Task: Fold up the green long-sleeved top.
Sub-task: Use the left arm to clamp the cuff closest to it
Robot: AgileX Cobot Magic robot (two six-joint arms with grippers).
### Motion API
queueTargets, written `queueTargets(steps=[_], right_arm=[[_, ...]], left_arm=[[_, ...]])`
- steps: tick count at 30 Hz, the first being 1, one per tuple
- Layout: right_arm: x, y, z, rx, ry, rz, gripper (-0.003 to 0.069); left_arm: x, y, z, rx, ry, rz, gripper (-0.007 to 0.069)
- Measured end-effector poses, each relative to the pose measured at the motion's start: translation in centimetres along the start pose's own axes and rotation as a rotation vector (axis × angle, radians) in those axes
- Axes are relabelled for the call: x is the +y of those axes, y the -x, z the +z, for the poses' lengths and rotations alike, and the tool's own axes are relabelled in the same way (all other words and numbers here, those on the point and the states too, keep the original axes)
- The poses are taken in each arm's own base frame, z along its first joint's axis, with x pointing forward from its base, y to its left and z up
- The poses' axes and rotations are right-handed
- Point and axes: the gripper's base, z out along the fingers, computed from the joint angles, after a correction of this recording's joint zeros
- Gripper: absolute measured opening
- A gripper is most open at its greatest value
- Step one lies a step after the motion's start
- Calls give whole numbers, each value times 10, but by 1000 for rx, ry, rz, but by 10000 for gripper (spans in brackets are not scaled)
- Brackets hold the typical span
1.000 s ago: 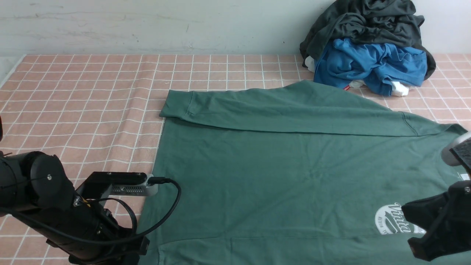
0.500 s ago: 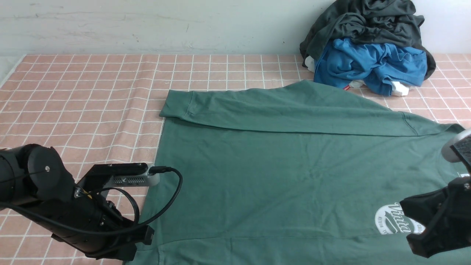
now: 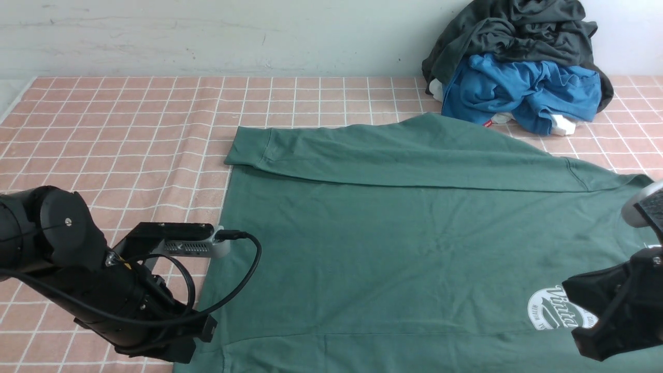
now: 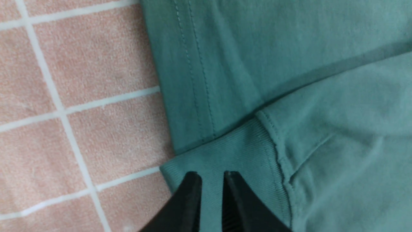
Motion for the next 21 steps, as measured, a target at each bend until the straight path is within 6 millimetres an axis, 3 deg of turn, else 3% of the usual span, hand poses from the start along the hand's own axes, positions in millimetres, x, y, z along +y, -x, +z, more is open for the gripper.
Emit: queueTargets(steps=[5,8,10,14,18,21], right_arm=[[0,0,0,-5,-1,0,-14],[0,0,0,-5,-1,0,-14],[0,0,0,-5,-1,0,-14],[0,0,0,-5,1,2,-14],[0,0,0,-5,2,5,-14],[0,0,0,-5,2,5,-14]], left_arm=[[5,-1,7,41,39,-7,296],[7,-1,12,56,49,-26,321],[8,-1,14,65,51,-33,286],[8,-1,19,84,44,-44,70],[3,3,11,68,7,-16,6],[-8,16,-16,10,-37,42,-1]])
